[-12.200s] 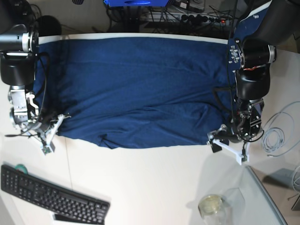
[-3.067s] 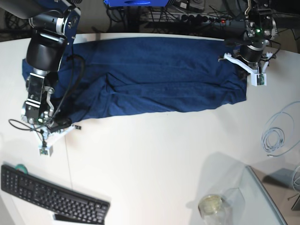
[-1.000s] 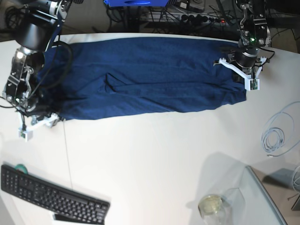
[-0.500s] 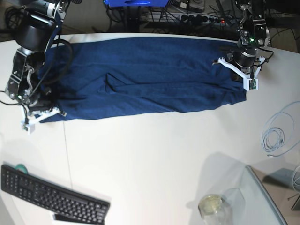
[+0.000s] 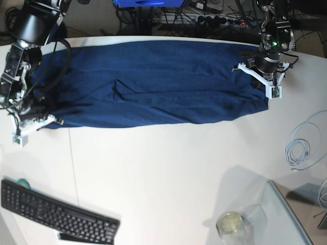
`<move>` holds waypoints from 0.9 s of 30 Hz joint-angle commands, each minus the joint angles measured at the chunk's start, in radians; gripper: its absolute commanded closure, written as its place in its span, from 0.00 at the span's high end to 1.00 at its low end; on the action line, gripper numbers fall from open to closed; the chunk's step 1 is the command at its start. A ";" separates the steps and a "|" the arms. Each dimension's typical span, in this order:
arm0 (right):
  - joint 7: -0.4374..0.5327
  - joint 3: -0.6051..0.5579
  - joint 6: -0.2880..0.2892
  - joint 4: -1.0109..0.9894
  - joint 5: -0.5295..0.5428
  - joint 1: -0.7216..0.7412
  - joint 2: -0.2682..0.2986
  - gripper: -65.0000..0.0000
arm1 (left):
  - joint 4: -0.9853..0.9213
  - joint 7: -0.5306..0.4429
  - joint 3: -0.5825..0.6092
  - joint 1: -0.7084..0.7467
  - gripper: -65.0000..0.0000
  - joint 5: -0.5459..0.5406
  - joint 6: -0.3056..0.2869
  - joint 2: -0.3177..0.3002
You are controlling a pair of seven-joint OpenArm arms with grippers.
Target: Layout the t-shirt on the table in an organized manner, then fold the t-shirt properly
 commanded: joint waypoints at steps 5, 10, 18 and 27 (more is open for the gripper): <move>0.013 0.003 -0.003 0.019 0.010 0.003 0.008 0.01 | 0.013 -0.014 -0.004 -0.002 0.00 0.000 0.005 -0.011; 0.017 0.003 -0.003 -0.039 0.010 0.004 0.008 0.01 | 0.021 -0.014 -0.004 -0.004 0.00 0.000 0.005 -0.011; 0.084 0.003 -0.004 -0.100 0.010 0.001 0.012 0.01 | 0.085 -0.013 -0.010 0.008 0.00 -0.006 0.005 -0.011; 0.036 0.083 -0.004 0.016 0.010 -0.016 -0.010 0.48 | 0.216 -0.013 -0.002 0.096 0.00 -0.009 0.005 -0.007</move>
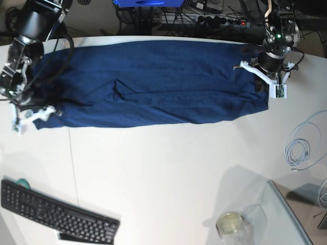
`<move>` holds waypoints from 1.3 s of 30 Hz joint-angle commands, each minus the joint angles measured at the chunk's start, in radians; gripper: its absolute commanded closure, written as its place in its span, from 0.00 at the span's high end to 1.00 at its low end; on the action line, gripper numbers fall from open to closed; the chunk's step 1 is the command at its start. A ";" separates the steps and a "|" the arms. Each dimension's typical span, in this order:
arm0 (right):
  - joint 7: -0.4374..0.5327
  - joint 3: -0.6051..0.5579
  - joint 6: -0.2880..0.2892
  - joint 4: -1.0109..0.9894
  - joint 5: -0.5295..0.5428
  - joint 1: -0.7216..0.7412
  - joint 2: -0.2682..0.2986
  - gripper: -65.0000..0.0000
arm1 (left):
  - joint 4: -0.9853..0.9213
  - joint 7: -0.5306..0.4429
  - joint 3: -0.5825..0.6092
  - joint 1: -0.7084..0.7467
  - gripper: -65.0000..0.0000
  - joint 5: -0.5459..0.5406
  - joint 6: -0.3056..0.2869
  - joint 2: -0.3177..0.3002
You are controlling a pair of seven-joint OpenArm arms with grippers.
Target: Layout the t-shirt on the table in an organized manner, then fold the t-shirt properly
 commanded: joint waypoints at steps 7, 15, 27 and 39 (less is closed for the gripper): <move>0.112 -0.109 0.009 0.051 0.011 0.030 0.060 0.21 | -0.054 -0.024 -0.001 0.019 0.00 0.002 0.005 -0.008; 0.230 -0.145 0.009 -0.232 0.008 0.134 0.102 0.01 | -0.149 -0.024 0.000 -0.044 0.00 0.004 0.005 -0.010; 0.294 -0.139 -0.028 -0.414 0.008 0.168 0.171 0.01 | -0.387 -0.018 0.000 -0.226 0.00 0.005 0.005 -0.011; 0.296 -0.138 -0.122 -0.408 0.008 0.145 0.187 0.01 | -0.495 -0.018 0.100 -0.398 0.00 0.163 0.005 -0.005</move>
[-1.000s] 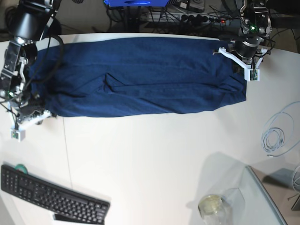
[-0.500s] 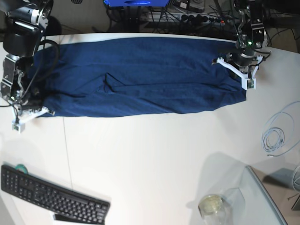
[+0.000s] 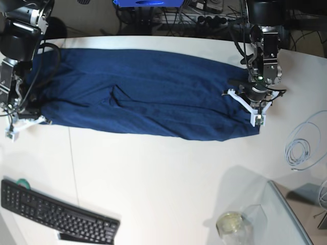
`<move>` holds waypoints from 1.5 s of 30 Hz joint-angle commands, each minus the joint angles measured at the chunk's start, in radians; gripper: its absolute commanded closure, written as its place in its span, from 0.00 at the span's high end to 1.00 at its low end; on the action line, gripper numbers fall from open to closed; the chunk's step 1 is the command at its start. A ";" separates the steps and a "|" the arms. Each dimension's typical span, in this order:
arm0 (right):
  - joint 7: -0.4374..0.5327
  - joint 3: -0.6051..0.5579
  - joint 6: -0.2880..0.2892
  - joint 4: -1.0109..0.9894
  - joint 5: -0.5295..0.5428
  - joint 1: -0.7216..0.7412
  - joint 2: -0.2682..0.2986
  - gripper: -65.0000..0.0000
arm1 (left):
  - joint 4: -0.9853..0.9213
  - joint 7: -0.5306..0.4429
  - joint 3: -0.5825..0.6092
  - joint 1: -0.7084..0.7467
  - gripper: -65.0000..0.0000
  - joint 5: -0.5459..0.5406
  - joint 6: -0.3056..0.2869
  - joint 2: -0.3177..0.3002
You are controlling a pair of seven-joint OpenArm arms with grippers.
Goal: Layout the t-shirt on the table in an organized manner, then fold the t-shirt properly
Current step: 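Regrasp the shirt end with the left gripper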
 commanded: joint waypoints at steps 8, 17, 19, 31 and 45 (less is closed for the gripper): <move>0.070 0.003 0.047 0.058 -0.001 -0.011 0.018 0.00 | 0.148 0.045 -0.017 0.059 0.00 0.000 0.002 -0.012; 0.077 -0.005 0.053 0.343 0.001 -0.119 0.008 0.00 | 0.408 0.118 -0.210 0.148 0.00 -0.188 -0.001 0.002; 0.075 -0.005 0.057 0.391 0.001 -0.146 -0.006 0.00 | 0.378 0.118 -0.253 0.145 0.00 -0.280 -0.019 -0.024; 0.078 -0.065 0.057 0.424 0.001 -0.230 -0.011 0.00 | 0.104 0.114 -0.310 0.018 1.00 -0.516 -0.343 -0.099; 0.080 -0.108 0.057 0.429 0.001 -0.262 -0.012 0.00 | -0.200 -0.043 -0.301 -0.045 1.00 -0.511 -0.403 -0.098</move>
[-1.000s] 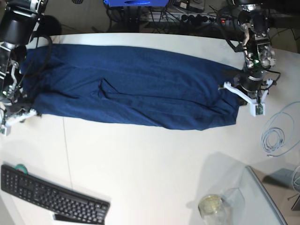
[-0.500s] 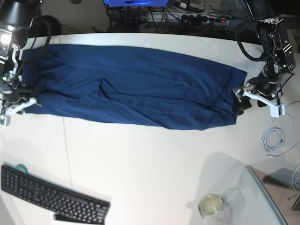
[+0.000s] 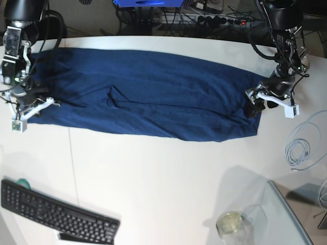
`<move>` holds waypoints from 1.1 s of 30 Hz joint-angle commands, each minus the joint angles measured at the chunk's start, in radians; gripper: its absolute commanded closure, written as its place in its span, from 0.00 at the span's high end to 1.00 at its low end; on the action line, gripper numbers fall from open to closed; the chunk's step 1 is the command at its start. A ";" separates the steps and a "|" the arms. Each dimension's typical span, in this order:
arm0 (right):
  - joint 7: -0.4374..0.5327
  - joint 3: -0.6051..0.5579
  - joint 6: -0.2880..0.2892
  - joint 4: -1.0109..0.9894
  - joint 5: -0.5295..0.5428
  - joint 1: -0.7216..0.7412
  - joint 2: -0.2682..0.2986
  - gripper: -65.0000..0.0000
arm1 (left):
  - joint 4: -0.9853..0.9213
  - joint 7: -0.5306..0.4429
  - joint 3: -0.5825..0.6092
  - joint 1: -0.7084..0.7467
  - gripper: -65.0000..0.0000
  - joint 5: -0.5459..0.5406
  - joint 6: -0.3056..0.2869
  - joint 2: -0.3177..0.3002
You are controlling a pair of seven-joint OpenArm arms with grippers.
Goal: Layout the t-shirt on the table in an organized manner, then fold the t-shirt properly
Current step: 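Regrasp the shirt end with the left gripper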
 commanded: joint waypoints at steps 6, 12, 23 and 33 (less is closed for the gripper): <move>0.023 0.004 0.000 0.020 0.005 0.011 0.014 0.00 | -0.067 -0.004 0.038 -0.061 1.00 -0.007 -0.004 -0.029; 0.023 0.004 0.000 0.031 0.005 0.009 0.014 0.00 | -0.094 -0.004 0.141 -0.067 0.99 -0.007 -0.001 -0.026; 0.023 0.010 0.000 0.048 0.005 -0.004 0.014 0.00 | -0.166 -0.007 0.137 -0.103 0.00 0.049 -0.001 -0.026; 0.023 0.010 0.000 0.048 0.005 -0.004 0.014 0.00 | 0.230 -0.007 0.136 0.055 0.00 0.049 0.124 -0.034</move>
